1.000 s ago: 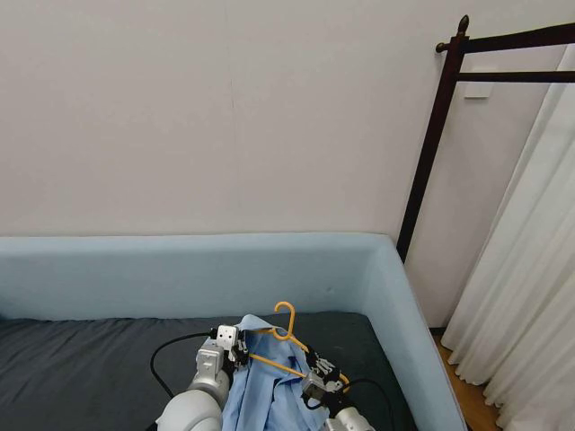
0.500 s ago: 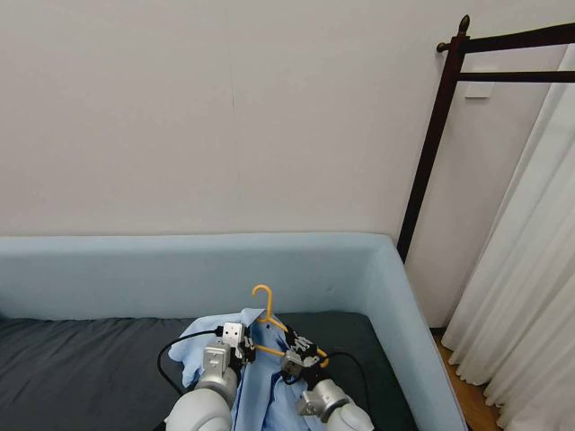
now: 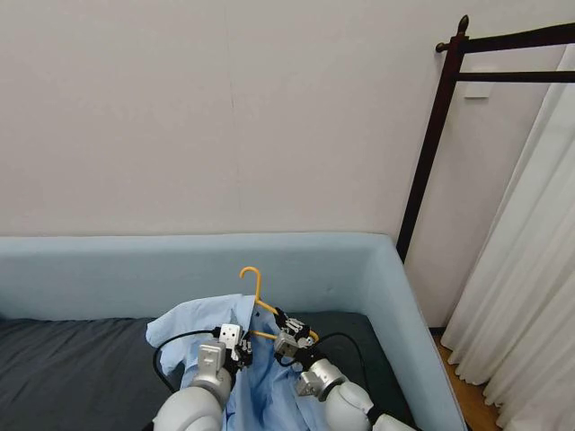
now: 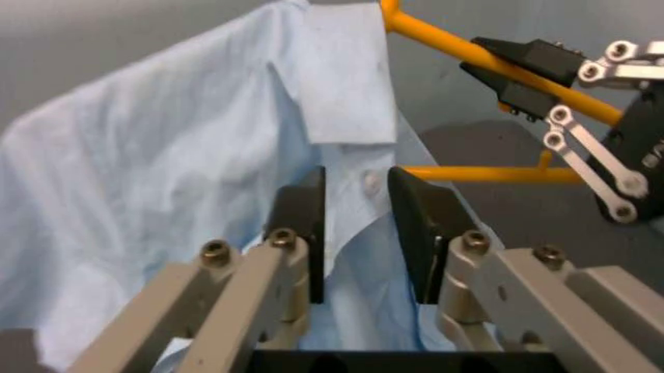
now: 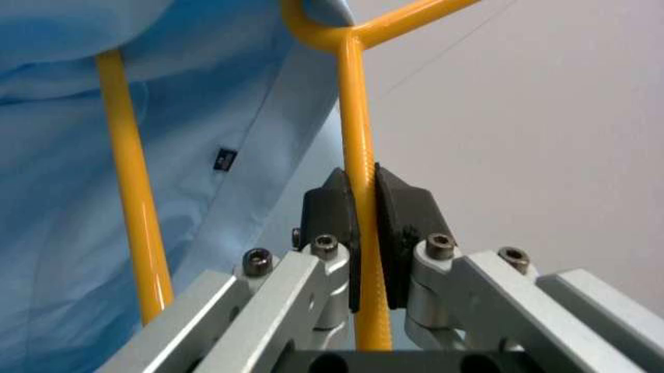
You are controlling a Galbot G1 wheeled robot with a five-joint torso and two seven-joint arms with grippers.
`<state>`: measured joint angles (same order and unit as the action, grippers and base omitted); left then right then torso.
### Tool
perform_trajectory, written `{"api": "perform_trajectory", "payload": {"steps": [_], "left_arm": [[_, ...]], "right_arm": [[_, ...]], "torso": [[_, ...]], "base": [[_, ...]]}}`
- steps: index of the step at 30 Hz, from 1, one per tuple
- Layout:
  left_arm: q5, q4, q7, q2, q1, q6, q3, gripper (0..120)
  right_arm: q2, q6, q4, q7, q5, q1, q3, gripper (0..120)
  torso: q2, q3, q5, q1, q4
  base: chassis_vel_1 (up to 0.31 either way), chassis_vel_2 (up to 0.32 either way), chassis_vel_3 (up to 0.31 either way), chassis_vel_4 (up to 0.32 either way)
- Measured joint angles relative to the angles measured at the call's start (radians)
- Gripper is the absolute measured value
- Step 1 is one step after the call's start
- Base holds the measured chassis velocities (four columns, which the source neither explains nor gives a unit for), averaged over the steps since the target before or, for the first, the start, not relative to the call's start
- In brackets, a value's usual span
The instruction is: Pick up the clothes from the sofa and hang them on the clothes hanger.
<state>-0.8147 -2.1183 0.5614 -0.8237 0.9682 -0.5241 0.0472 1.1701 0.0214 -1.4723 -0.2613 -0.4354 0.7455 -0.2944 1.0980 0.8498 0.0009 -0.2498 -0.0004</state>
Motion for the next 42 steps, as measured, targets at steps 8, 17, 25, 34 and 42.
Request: {"api": "perform_trajectory", "payload": {"steps": [8, 17, 25, 34, 42], "left_arm": [[0.094, -0.024, -0.405, 0.279, 0.015, 0.373, -0.078, 58], [-0.039, 0.22, -0.776, 0.422, -0.145, 0.587, -0.088, 92], [-0.188, 0.642, -1.341, 0.348, -0.523, 0.668, 0.191, 100], [-0.18, 0.971, -1.526, 0.168, -0.894, 0.616, 0.511, 100], [-0.146, 1.068, -1.582, 0.109, -0.95, 0.609, 0.594, 100]], "right_arm": [[-0.033, -0.038, -0.009, -0.005, -0.025, 0.055, 0.073, 4], [-0.035, -0.076, 0.006, -0.005, -0.029, 0.018, 0.057, 4], [-0.038, -0.105, 0.008, -0.002, -0.032, -0.023, 0.019, 4], [-0.056, -0.125, -0.011, 0.006, -0.056, 0.009, 0.048, 4], [-0.071, -0.136, -0.033, 0.019, -0.061, 0.015, 0.067, 4]], "torso": [[0.0, 0.0, 0.0001, 0.0, -0.0004], [0.0, 0.0, -0.0001, 0.0, -0.0002], [0.0, 0.0, 0.0003, 0.0, -0.0004], [0.0, 0.0, 0.0005, 0.0, 0.0], [0.0, 0.0, 0.0002, 0.0, -0.0001]], "base": [[0.0, 0.0, 0.0, 0.0], [0.0, 0.0, 0.0, 0.0], [0.0, 0.0, 0.0, 0.0], [0.0, 0.0, 0.0, 0.0], [0.0, 0.0, 0.0, 0.0]]}}
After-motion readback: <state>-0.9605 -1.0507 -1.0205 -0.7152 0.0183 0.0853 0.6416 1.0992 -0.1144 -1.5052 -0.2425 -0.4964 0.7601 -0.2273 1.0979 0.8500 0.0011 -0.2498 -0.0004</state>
